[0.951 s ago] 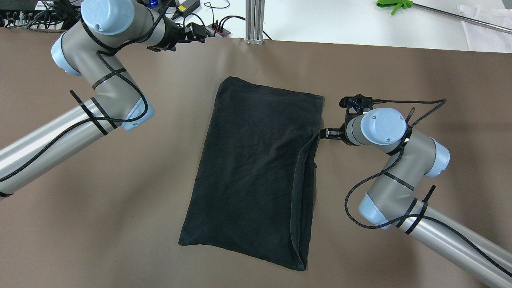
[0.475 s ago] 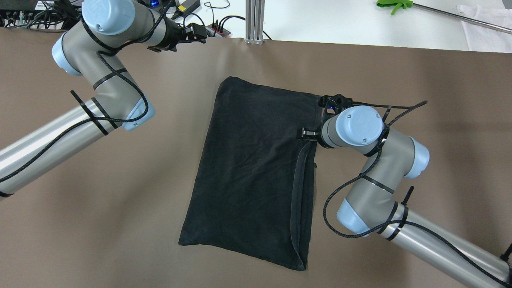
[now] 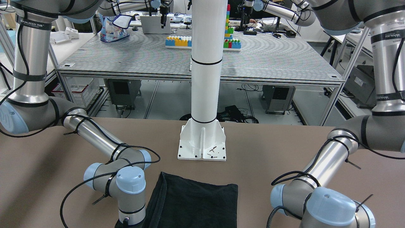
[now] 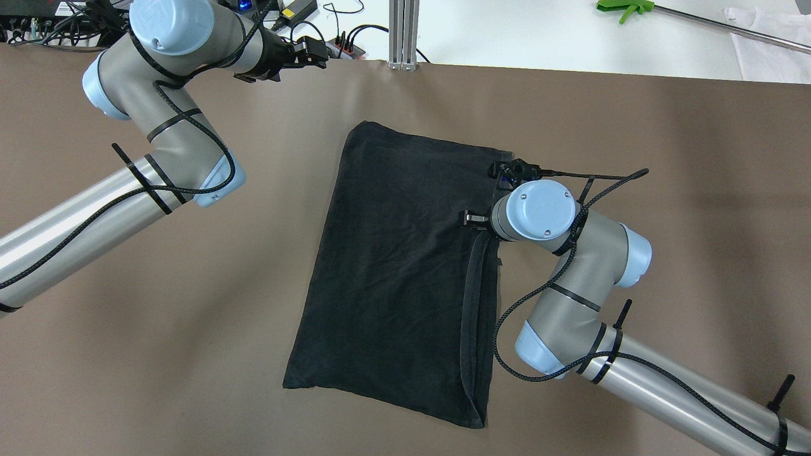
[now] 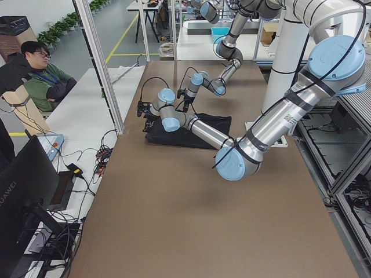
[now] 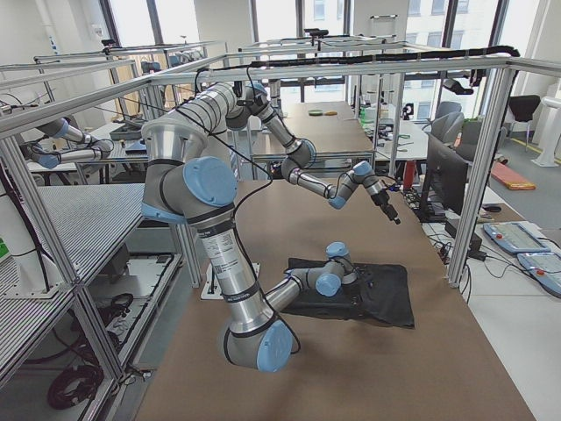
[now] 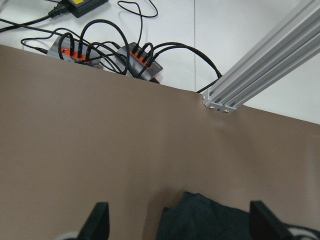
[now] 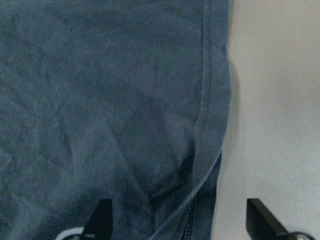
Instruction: Fold clothes
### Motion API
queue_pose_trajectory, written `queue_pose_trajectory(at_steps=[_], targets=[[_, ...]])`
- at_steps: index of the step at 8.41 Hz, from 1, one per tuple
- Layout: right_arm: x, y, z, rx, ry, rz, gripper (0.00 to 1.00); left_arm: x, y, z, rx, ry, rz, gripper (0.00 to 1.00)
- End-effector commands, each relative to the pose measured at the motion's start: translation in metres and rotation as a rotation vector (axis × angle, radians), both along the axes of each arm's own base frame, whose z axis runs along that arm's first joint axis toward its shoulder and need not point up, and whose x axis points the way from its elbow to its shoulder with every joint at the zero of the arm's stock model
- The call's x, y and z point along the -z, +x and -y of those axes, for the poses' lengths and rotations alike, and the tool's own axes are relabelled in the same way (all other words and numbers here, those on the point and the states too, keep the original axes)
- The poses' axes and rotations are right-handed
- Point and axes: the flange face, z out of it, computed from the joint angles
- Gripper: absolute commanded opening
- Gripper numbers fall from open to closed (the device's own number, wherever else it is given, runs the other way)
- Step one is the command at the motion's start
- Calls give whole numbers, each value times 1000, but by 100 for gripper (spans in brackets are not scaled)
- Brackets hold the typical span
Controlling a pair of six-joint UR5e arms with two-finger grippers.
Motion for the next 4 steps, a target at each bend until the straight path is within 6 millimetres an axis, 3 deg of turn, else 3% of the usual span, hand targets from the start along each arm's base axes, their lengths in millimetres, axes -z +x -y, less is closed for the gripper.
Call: queue_pose_trajectory(at_steps=[1,2,4], targets=[[-12,2,-4,11,-6,-15,94,1,1,0,0,1,0,100],[-22,6,-8,16,-18,-24,94,4,4,-2,-2,4,-1,100],[-48,41,-35,23,-27,-30,94,8,14,-7,-7,7,-3,100]])
